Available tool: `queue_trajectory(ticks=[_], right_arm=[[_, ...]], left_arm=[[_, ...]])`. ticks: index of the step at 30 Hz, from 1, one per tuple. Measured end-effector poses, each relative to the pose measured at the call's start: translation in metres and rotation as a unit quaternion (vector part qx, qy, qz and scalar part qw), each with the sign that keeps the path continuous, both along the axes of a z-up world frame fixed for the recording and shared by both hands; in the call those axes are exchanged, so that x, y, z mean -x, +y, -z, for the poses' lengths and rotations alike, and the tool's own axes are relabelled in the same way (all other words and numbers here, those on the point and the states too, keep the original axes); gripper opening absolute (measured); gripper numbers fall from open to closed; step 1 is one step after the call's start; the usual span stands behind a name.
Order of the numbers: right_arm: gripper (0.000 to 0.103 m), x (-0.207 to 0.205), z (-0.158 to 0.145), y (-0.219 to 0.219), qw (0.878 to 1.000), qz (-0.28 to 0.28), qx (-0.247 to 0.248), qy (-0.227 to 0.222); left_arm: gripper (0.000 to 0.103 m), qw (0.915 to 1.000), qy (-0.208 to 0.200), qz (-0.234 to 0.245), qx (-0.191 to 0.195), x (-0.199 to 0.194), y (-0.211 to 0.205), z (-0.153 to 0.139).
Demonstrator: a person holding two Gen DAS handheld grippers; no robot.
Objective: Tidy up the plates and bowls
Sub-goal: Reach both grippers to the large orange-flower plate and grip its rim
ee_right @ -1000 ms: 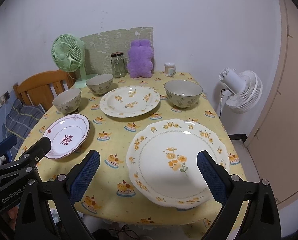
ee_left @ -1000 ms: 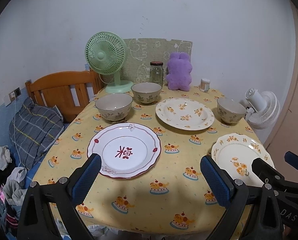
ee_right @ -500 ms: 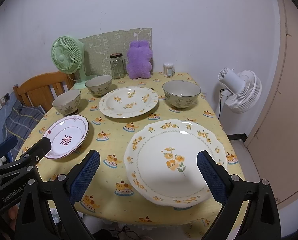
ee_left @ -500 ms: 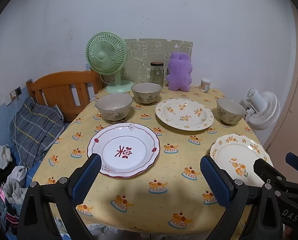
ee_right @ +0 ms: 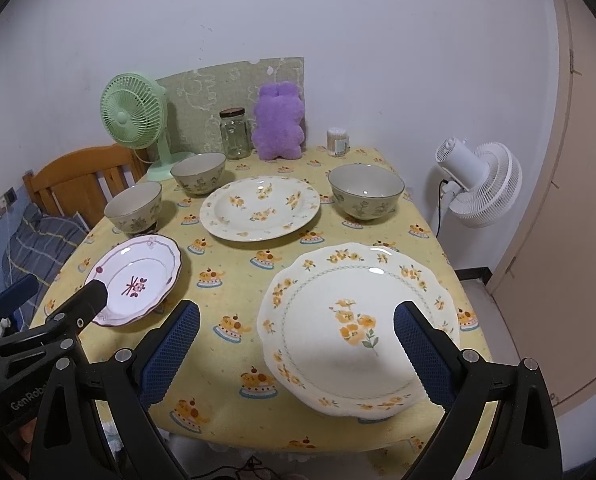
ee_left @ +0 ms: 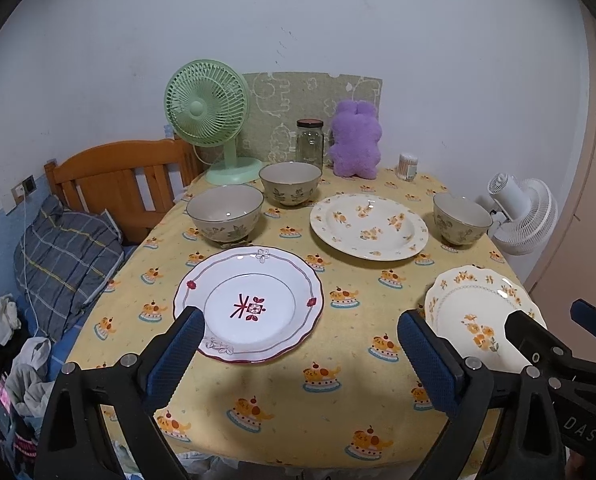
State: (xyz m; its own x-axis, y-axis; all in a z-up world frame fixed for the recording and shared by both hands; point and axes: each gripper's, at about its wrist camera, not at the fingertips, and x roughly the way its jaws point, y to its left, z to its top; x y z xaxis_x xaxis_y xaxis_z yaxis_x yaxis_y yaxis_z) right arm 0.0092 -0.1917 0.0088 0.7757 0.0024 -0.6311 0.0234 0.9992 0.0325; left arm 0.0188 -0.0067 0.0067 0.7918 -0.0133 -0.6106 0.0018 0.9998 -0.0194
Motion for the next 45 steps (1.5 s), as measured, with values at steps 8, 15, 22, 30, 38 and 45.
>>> queue_trajectory(ticks=[8, 15, 22, 30, 38, 45], right_arm=[[0.099, -0.013, -0.002, 0.011, 1.0, 0.025, -0.006, 0.018], [0.099, -0.021, -0.005, 0.014, 0.999, 0.047, -0.009, 0.017], [0.099, -0.032, -0.002, 0.005, 0.997, 0.07, -0.01, 0.026], [0.099, -0.05, 0.009, -0.024, 0.996, 0.083, -0.017, 0.036], [0.095, -0.074, 0.029, -0.069, 0.995, 0.073, -0.015, 0.068], [0.091, -0.088, 0.058, -0.105, 0.991, 0.074, -0.017, 0.112]], left_arm=[[0.097, 0.9996, 0.011, 0.025, 0.01, -0.018, 0.014, -0.004], [0.097, 0.9988, 0.02, 0.042, 0.018, -0.034, 0.016, -0.003], [0.097, 0.9975, 0.037, 0.059, 0.013, -0.047, 0.007, 0.002], [0.094, 0.9963, 0.057, 0.065, 0.004, -0.067, -0.026, 0.014], [0.089, 0.9948, 0.088, 0.052, -0.002, -0.085, -0.075, 0.037], [0.083, 0.9885, 0.142, 0.052, -0.005, -0.102, -0.117, 0.067]])
